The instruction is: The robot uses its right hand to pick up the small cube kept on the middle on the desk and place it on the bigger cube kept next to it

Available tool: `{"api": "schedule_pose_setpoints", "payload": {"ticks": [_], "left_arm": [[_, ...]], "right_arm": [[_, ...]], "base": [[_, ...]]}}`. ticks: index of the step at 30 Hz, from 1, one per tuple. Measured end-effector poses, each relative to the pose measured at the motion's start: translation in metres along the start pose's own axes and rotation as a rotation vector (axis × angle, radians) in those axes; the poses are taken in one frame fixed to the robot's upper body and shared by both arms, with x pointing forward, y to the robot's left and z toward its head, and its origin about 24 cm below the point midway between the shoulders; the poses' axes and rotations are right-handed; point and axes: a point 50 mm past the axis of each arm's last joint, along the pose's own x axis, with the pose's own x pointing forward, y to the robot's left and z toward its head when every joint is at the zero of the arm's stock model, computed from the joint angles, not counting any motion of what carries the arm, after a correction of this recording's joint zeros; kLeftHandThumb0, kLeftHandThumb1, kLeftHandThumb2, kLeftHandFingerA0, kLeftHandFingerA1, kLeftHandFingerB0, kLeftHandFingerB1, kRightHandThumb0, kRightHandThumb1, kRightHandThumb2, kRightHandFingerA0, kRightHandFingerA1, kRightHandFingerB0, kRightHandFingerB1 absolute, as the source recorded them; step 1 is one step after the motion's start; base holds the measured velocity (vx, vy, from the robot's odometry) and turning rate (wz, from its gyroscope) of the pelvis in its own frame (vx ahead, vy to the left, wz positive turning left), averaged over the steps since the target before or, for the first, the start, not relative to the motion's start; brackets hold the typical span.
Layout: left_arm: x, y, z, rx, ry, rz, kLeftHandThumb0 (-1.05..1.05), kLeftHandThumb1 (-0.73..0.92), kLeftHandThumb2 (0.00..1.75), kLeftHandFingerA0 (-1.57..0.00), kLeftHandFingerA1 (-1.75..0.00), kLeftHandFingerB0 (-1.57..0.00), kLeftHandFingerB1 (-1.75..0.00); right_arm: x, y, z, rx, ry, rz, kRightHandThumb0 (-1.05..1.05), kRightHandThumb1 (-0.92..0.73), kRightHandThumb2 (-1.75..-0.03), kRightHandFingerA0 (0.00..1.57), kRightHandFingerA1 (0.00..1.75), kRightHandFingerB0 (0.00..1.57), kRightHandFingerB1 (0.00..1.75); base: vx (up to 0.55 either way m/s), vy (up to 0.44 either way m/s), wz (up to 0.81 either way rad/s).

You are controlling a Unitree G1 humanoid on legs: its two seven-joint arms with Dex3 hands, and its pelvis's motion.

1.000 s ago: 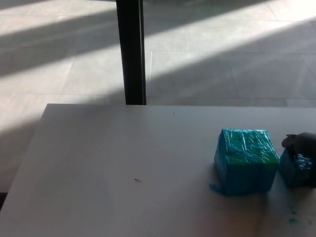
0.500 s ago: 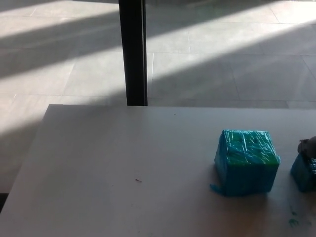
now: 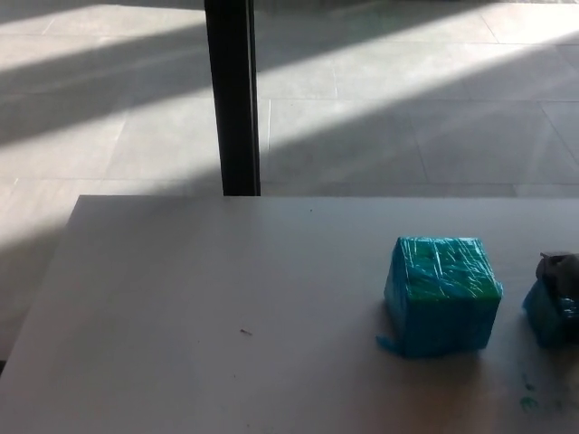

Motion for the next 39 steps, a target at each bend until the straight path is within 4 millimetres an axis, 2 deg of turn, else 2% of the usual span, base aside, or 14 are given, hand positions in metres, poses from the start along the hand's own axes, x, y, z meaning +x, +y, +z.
{"api": "schedule_pose_setpoints", "payload": {"ticks": [4, 5, 6, 8, 9, 12, 19, 20, 21, 25, 29, 31, 33, 39], "left_arm": [[0.000, 0.000, 0.000, 0.000, -0.001, 0.000, -0.92, 0.75, 0.78, -0.34, -0.51, -0.29, -0.40], [0.000, 0.000, 0.000, 0.000, -0.001, 0.000, -0.86, 0.87, 0.66, -0.36, -0.48, -0.32, -0.36], [0.000, 0.000, 0.000, 0.000, -0.001, -0.001, -0.91, 0.75, 0.78, -0.34, -0.51, -0.28, -0.39], [0.000, 0.000, 0.001, 0.001, -0.002, -0.001, -0.87, 0.88, 0.67, -0.37, -0.48, -0.32, -0.36], [0.000, -0.001, 0.001, 0.002, -0.003, -0.002, -0.87, 0.87, 0.67, -0.37, -0.49, -0.33, -0.36], [0.000, -0.001, 0.002, 0.002, -0.007, -0.002, -0.92, 0.75, 0.78, -0.35, -0.51, -0.29, -0.40], [-0.001, 0.002, 0.003, -0.005, -0.009, 0.006, -0.96, 0.74, 0.79, -0.35, -0.52, -0.29, -0.40], [-0.001, 0.002, 0.003, -0.006, -0.010, 0.007, -0.95, 0.74, 0.78, -0.35, -0.52, -0.29, -0.40], [0.000, 0.002, 0.003, -0.007, -0.009, 0.007, -0.90, 0.87, 0.66, -0.37, -0.49, -0.32, -0.36], [0.000, 0.002, 0.003, -0.010, -0.005, 0.008, -0.96, 0.74, 0.79, -0.34, -0.51, -0.28, -0.40], [0.000, 0.003, 0.003, -0.011, -0.006, 0.009, -0.95, 0.73, 0.78, -0.35, -0.52, -0.29, -0.40], [0.000, 0.003, 0.003, -0.011, -0.007, 0.009, -0.89, 0.86, 0.66, -0.35, -0.49, -0.32, -0.37], [-0.001, 0.003, 0.002, -0.009, -0.005, 0.010, -0.94, 0.74, 0.79, -0.35, -0.52, -0.28, -0.40], [-0.001, 0.004, 0.001, -0.005, -0.003, 0.010, -0.89, 0.86, 0.66, -0.35, -0.46, -0.31, -0.36]], "right_arm": [[-0.002, 0.006, -0.001, -0.017, -0.019, -0.047, -0.33, -0.72, -0.63, 0.74, 1.65, 0.76, 0.82], [-0.002, 0.007, -0.002, -0.021, -0.024, -0.062, -0.30, -0.66, -0.61, 0.76, 1.62, 0.79, 0.66], [-0.002, 0.008, -0.002, -0.022, -0.029, -0.075, -0.39, -0.53, -0.70, 0.88, 1.46, 0.73, 0.65], [-0.003, 0.009, -0.004, -0.021, -0.036, -0.105, -0.32, -0.64, -0.62, 0.81, 1.60, 0.77, 0.61], [-0.004, 0.009, -0.006, -0.021, -0.039, -0.120, -0.32, -0.70, -0.64, 0.77, 1.61, 0.77, 0.76], [-0.007, 0.012, -0.012, -0.020, -0.054, -0.161, -0.34, -0.79, -0.68, 0.78, 1.55, 0.73, 0.73], [-0.014, 0.002, -0.028, -0.014, -0.088, -0.216, -0.24, -0.73, -0.67, 0.81, 1.52, 0.78, 0.72], [-0.015, 0.000, -0.030, -0.013, -0.090, -0.225, -0.21, -0.73, -0.67, 0.80, 1.57, 0.76, 0.86], [-0.015, -0.004, -0.032, -0.007, -0.094, -0.235, -0.19, -0.73, -0.70, 0.83, 1.58, 0.76, 1.07], [-0.019, -0.023, -0.037, 0.028, -0.113, -0.291, -0.30, -0.69, -0.64, 0.79, 1.45, 0.79, 0.73], [-0.022, -0.047, -0.038, 0.049, -0.143, -0.346, -0.23, -0.71, -0.62, 0.80, 1.68, 0.65, 1.43], [-0.023, -0.058, -0.035, 0.059, -0.165, -0.373, -0.24, -0.69, -0.63, 0.76, 1.59, 0.76, 1.08], [-0.025, -0.070, -0.032, 0.069, -0.193, -0.402, -0.22, -0.71, -0.61, 0.77, 1.51, 0.77, 1.09], [-0.035, -0.106, -0.023, 0.104, -0.274, -0.500, -0.17, -0.74, -0.65, 0.86, 1.71, 0.64, 1.48]], "base": [[0.00, 0.000, 0.00], [0.00, 0.000, 0.00], [0.00, 0.000, 0.00], [0.00, 0.000, 0.00], [0.00, 0.000, 0.00], [0.00, 0.000, 0.00], [0.00, 0.000, 0.00], [0.00, 0.000, 0.00], [0.00, 0.000, 0.00], [0.00, 0.000, 0.00], [0.00, 0.000, 0.00], [0.00, 0.000, 0.00], [0.00, 0.000, 0.00], [0.00, 0.000, 0.00]]}}
